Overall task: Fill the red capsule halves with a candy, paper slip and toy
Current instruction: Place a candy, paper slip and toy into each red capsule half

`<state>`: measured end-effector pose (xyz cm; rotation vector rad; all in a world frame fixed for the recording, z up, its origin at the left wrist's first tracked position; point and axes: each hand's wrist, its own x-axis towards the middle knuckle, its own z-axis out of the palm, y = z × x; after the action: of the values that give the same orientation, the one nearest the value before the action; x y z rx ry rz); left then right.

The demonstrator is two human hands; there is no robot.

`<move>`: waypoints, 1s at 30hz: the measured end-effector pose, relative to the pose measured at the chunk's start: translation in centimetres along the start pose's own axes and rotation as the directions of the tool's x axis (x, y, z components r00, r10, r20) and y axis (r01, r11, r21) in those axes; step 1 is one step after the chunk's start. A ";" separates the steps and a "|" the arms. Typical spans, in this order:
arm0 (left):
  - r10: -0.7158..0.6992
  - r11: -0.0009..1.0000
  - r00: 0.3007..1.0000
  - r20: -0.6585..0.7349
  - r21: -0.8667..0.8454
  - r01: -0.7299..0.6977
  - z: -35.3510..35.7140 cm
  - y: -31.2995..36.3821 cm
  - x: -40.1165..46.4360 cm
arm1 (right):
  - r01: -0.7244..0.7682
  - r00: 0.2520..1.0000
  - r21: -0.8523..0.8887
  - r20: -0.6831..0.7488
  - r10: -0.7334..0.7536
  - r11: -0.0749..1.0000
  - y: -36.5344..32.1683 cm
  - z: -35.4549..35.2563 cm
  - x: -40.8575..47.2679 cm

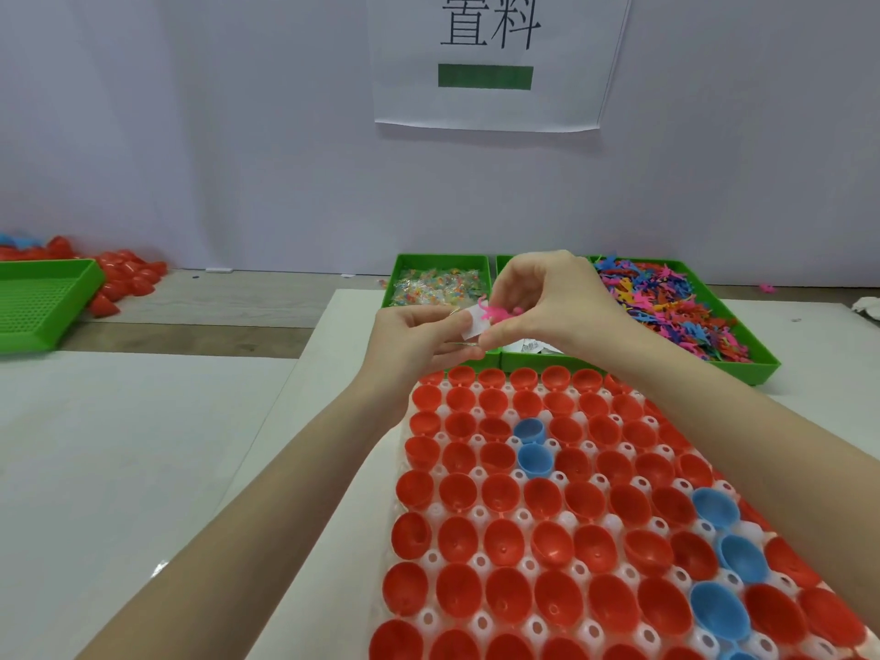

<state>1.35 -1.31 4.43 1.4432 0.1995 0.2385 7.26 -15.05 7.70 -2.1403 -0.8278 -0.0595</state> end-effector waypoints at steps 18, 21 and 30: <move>-0.059 0.982 0.997 0.044 0.183 0.050 -2.9 -0.6 1.6 | 0.017 0.996 -0.074 0.093 -0.010 0.997 -0.5 4.3 3.0; -0.071 0.979 0.994 -0.082 0.183 0.085 -3.1 -1.7 1.6 | -0.006 0.996 -0.116 0.088 0.017 0.993 0.4 5.7 3.2; 0.054 0.757 0.979 -0.197 0.648 0.088 -4.2 -5.0 1.4 | -0.020 0.985 -0.247 0.162 0.062 0.969 3.1 7.1 3.4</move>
<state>1.73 2.57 -1.04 2.1219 0.5045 0.3216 10.07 -9.56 1.92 -2.4200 -0.9126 0.0441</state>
